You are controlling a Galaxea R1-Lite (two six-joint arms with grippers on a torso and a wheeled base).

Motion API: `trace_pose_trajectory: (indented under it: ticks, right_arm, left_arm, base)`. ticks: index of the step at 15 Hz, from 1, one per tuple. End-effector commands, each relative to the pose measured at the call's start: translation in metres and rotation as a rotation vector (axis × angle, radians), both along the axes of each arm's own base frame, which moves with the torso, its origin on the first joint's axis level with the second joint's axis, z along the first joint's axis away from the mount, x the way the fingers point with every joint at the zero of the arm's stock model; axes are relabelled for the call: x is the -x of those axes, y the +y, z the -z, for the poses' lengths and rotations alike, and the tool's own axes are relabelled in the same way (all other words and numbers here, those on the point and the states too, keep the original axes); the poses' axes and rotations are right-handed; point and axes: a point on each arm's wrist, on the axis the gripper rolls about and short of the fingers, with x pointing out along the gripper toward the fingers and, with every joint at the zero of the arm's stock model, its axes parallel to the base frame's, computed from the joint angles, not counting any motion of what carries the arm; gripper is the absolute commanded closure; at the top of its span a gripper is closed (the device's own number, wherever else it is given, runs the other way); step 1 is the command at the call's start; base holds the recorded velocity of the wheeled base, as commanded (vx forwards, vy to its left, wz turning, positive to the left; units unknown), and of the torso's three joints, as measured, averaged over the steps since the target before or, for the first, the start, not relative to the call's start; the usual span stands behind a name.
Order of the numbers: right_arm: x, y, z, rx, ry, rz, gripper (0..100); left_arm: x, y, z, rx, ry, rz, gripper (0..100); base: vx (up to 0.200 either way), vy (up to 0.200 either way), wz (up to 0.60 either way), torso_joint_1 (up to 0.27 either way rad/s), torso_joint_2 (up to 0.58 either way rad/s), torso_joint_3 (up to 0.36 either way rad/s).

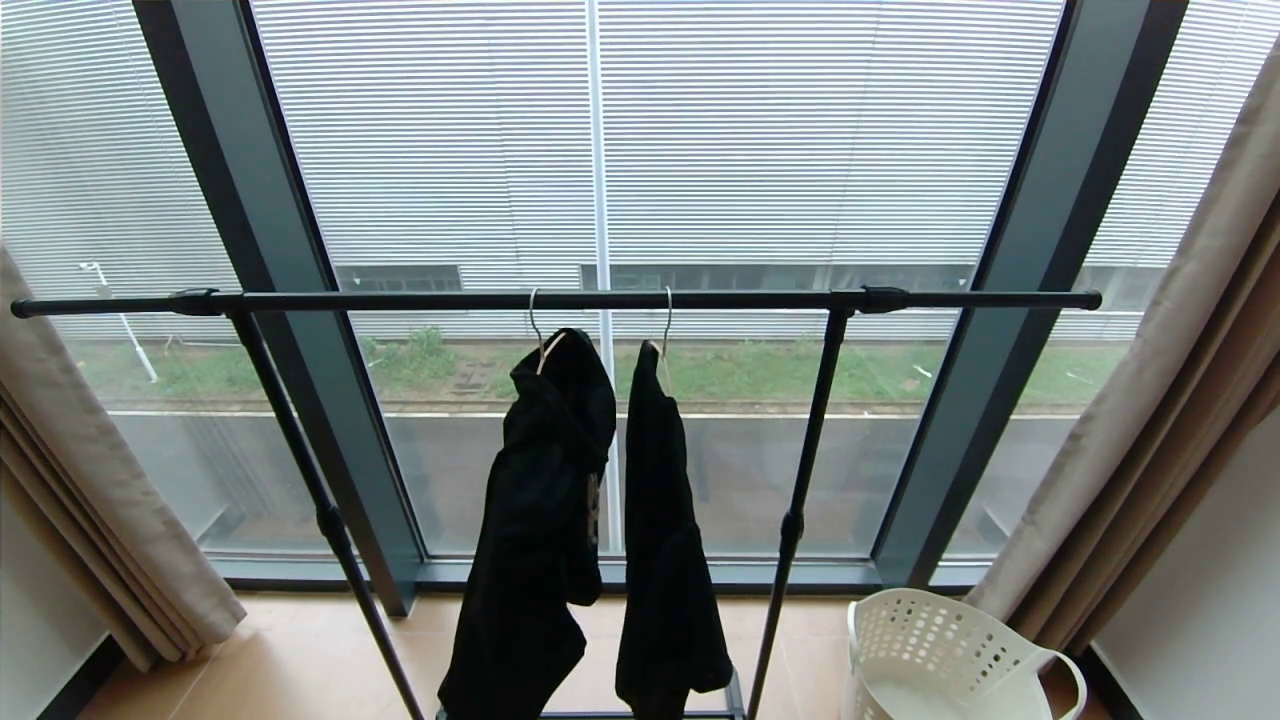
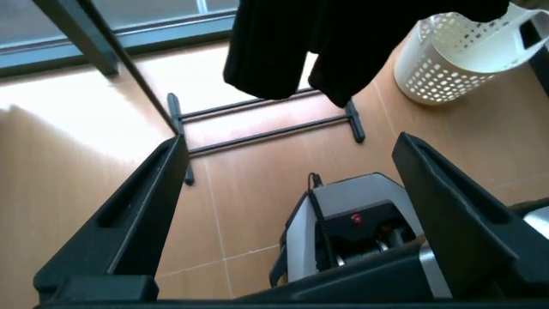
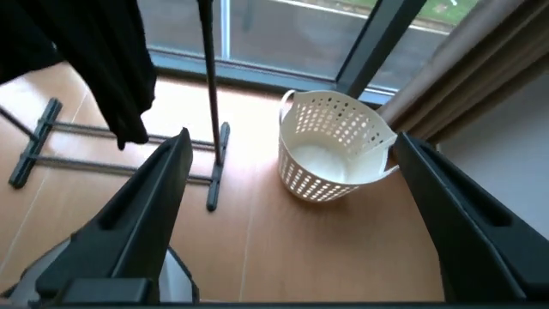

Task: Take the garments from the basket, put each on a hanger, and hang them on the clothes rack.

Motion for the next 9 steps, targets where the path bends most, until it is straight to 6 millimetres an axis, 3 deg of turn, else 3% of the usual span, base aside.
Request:
trace_pose_trajectory:
  ticks: [1, 4, 9]
  right_arm:
    - [0.014, 0.000, 0.000, -0.011, -0.162, 0.098, 0]
    - [0.024, 0.001, 0.001, -0.003, -0.293, 0.179, 0]
    - [0.024, 0.001, 0.001, -0.003, -0.288, 0.173, 0]
  left_arm:
    - [0.008, 0.005, -0.003, 0.041, -0.107, -0.083, 0]
    - [0.013, 0.008, -0.003, -0.019, -0.174, -0.146, 0]
    - [0.018, 0.010, -0.003, -0.084, -0.213, -0.269, 0]
  base:
    - [0.000, 0.000, 0.00, 0.000, 0.00, 0.000]
    - [0.000, 0.000, 0.00, 0.000, 0.00, 0.000]
    - [0.000, 0.000, 0.00, 0.000, 0.00, 0.000]
